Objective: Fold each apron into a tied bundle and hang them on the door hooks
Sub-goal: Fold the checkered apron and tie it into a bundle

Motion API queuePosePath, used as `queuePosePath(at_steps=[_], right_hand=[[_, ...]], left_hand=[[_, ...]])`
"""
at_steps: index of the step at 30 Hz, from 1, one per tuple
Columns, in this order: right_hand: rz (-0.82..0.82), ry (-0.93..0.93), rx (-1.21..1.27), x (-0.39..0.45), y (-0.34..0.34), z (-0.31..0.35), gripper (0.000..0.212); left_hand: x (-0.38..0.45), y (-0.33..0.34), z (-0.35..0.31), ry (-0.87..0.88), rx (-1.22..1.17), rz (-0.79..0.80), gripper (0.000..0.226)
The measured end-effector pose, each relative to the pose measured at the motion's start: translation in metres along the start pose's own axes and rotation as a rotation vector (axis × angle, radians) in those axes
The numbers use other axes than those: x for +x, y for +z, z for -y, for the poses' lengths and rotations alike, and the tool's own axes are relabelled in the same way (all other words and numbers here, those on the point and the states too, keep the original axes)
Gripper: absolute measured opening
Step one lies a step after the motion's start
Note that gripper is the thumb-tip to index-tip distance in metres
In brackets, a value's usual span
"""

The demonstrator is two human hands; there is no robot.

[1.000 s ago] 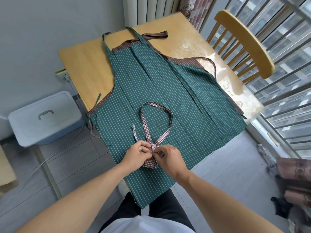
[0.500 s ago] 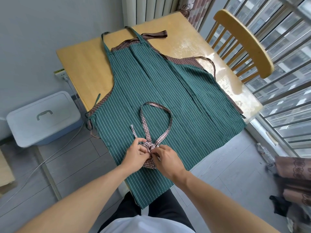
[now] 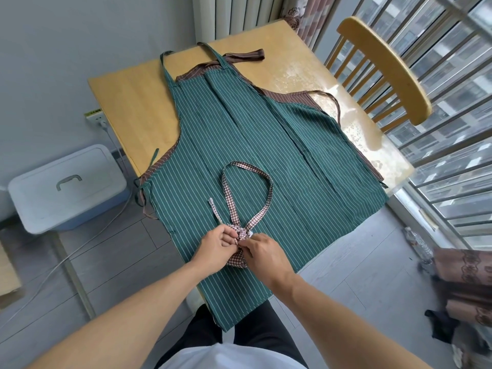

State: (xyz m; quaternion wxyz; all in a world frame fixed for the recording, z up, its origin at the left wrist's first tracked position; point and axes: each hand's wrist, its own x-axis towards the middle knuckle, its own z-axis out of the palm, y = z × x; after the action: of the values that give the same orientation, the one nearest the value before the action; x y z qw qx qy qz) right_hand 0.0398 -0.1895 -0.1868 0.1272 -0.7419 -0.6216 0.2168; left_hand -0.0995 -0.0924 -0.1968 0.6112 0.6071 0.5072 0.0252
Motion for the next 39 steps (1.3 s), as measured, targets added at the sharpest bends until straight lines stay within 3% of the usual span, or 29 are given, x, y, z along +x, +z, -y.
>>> queuePosePath(at_steps=[5, 12, 20, 29, 34, 39], right_hand=[[0.038, -0.001, -0.058, 0.001, 0.004, 0.0, 0.023], [-0.019, 0.238, 0.288, -0.005, -0.002, 0.003, 0.01], [-0.054, 0.026, 0.146, -0.008, 0.007, 0.002, 0.033], [-0.071, -0.012, -0.018, -0.007, 0.01, -0.001, 0.02], [0.003, 0.089, -0.026, -0.006, 0.008, 0.004, 0.024], [0.226, 0.476, 0.416, 0.01, 0.0, 0.008, 0.02]], left_hand=[[-0.001, 0.001, 0.0, 0.015, 0.024, 0.002, 0.032], [-0.002, -0.002, -0.001, 0.029, 0.077, 0.004, 0.021], [0.003, -0.005, -0.005, 0.002, 0.121, 0.044, 0.018], [0.004, -0.007, -0.005, 0.052, 0.181, 0.088, 0.022], [0.002, -0.004, -0.002, 0.103, 0.164, 0.064, 0.035], [-0.002, -0.002, 0.002, 0.127, 0.153, -0.033, 0.025]])
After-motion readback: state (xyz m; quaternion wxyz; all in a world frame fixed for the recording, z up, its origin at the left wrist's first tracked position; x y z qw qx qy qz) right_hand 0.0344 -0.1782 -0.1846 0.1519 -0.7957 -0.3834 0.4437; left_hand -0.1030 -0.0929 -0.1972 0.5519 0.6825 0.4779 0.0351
